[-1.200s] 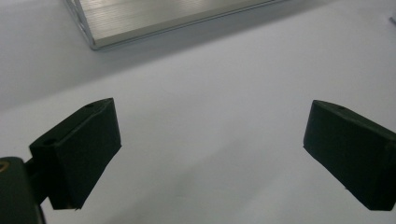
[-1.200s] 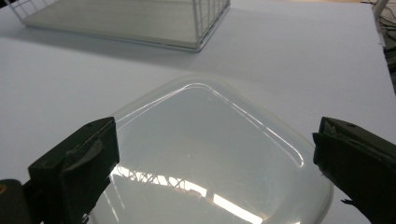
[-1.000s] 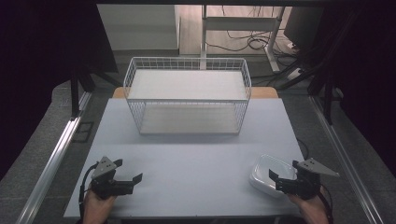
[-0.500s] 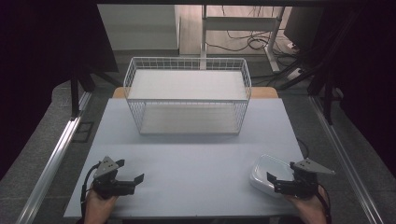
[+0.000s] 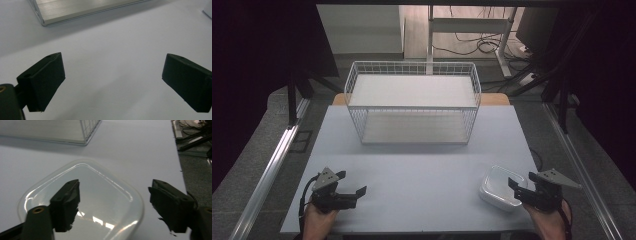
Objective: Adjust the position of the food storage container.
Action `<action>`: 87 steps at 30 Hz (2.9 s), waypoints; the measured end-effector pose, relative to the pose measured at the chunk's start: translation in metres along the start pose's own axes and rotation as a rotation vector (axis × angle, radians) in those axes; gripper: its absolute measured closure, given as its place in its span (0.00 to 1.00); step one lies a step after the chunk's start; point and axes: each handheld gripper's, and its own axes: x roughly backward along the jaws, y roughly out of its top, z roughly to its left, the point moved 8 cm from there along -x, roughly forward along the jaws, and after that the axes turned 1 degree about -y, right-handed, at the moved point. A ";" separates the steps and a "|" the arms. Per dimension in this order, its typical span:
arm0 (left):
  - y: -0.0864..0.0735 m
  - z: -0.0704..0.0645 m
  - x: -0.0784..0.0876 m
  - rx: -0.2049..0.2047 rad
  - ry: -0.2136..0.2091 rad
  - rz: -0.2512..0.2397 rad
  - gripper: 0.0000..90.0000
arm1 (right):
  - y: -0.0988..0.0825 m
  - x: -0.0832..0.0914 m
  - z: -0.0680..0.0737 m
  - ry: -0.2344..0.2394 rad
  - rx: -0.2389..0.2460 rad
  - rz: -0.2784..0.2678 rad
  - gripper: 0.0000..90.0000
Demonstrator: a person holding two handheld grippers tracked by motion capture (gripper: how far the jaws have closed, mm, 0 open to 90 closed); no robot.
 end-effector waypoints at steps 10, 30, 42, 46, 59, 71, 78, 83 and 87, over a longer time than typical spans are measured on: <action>-0.002 -0.001 -0.001 0.003 -0.008 0.006 0.05 | -0.005 0.006 -0.026 -0.017 -0.041 0.035 0.75; -0.003 0.000 0.001 0.026 -0.013 0.003 0.05 | -0.021 -0.001 -0.032 -0.029 -0.065 0.163 0.99; -0.004 0.000 0.000 0.026 -0.015 0.010 0.05 | -0.022 -0.007 -0.002 0.060 -0.064 0.185 0.99; -0.004 0.000 0.001 0.029 -0.014 0.006 0.05 | -0.025 -0.002 0.003 0.056 -0.090 0.211 0.99; -0.004 0.000 0.000 0.031 -0.021 0.010 0.05 | -0.029 -0.010 0.029 0.141 -0.052 0.235 0.99; -0.004 -0.002 -0.002 0.029 -0.025 0.015 0.06 | -0.017 -0.045 0.055 0.242 -0.003 0.237 0.99; -0.004 -0.002 -0.003 0.028 -0.026 0.017 0.06 | -0.016 -0.053 0.076 0.298 0.018 0.247 0.99; -0.004 -0.003 -0.004 0.026 -0.030 0.022 0.06 | -0.011 -0.063 0.097 0.349 0.039 0.254 0.99; -0.005 -0.004 -0.005 0.023 -0.036 0.030 0.06 | -0.008 -0.069 0.110 0.373 0.063 0.259 0.99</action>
